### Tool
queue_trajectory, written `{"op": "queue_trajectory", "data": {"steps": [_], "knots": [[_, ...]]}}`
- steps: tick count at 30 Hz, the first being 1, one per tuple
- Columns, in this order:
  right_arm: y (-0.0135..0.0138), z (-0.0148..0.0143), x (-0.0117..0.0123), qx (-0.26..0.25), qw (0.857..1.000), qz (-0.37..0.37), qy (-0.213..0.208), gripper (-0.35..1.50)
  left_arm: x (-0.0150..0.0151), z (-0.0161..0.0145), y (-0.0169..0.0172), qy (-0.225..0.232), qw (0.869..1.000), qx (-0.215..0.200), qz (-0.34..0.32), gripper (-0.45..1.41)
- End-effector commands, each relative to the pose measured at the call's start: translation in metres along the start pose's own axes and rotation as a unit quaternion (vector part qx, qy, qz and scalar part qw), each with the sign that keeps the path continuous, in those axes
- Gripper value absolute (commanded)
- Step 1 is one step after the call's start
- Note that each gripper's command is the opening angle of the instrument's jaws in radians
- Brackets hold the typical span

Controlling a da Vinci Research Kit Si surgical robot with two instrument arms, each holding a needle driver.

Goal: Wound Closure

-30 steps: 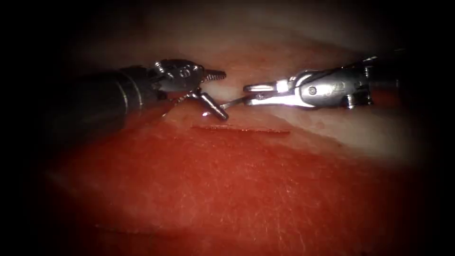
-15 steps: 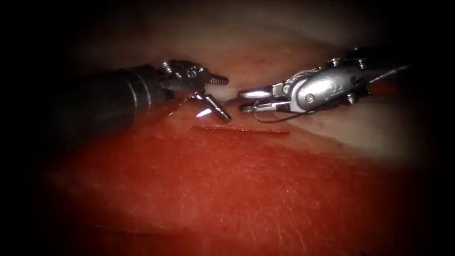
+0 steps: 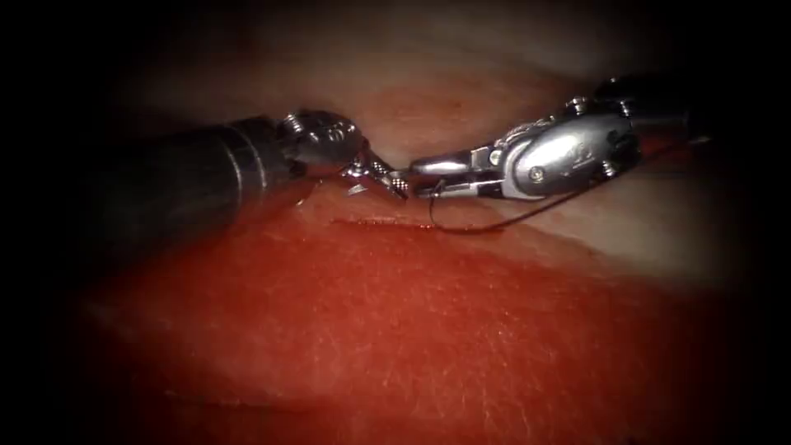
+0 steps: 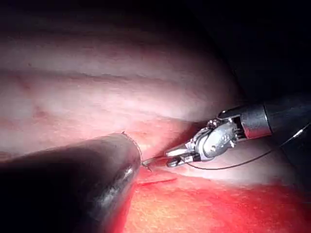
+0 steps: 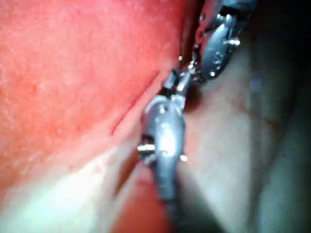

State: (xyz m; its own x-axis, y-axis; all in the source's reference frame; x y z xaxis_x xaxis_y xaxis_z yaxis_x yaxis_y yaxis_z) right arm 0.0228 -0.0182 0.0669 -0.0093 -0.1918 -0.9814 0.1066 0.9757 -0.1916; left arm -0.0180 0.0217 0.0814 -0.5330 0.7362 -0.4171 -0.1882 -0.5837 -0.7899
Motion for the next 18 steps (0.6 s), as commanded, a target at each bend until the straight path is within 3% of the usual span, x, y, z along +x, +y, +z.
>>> {"op": "queue_trajectory", "data": {"steps": [1, 4, 6, 7, 8, 10, 18], "knots": [[0.0, 0.0011, -0.0006, 0.001, 1.0, -0.001, 0.001, -0.35, 0.0002, 0.0004, -0.0004, 0.001, 1.0, -0.005, -0.011, -0.45], [0.0, 0.0013, -0.0007, 0.0, 1.0, -0.001, -0.006, -0.35, 0.0001, 0.0005, -0.0001, 0.0, 0.998, -0.013, -0.055, -0.45], [0.0, 0.0013, -0.0007, -0.014, 0.999, 0.017, -0.024, 0.19, 0.0001, 0.0005, -0.0001, 0.013, 0.998, -0.015, -0.066, -0.45], [0.0001, 0.0013, -0.0008, -0.027, 0.999, 0.02, -0.024, 0.37, 0.0001, 0.0005, -0.0001, 0.017, 0.998, -0.015, -0.065, -0.45], [0.0003, 0.0013, -0.0008, -0.047, 0.998, 0.029, -0.023, 0.86, 0.0001, 0.0005, -0.0001, 0.024, 0.997, -0.016, -0.065, -0.45], [0.001, 0.0012, -0.0009, -0.086, 0.995, 0.039, -0.03, 1.28, 0.0002, 0.0006, -0.0001, 0.038, 0.997, -0.016, -0.068, -0.45], [0.002, 0.0006, -0.0007, -0.18, 0.978, 0.102, -0.029, 1.33, 0.0014, -0.0004, -0.0003, 0.133, 0.986, -0.028, -0.095, -0.45]]}}
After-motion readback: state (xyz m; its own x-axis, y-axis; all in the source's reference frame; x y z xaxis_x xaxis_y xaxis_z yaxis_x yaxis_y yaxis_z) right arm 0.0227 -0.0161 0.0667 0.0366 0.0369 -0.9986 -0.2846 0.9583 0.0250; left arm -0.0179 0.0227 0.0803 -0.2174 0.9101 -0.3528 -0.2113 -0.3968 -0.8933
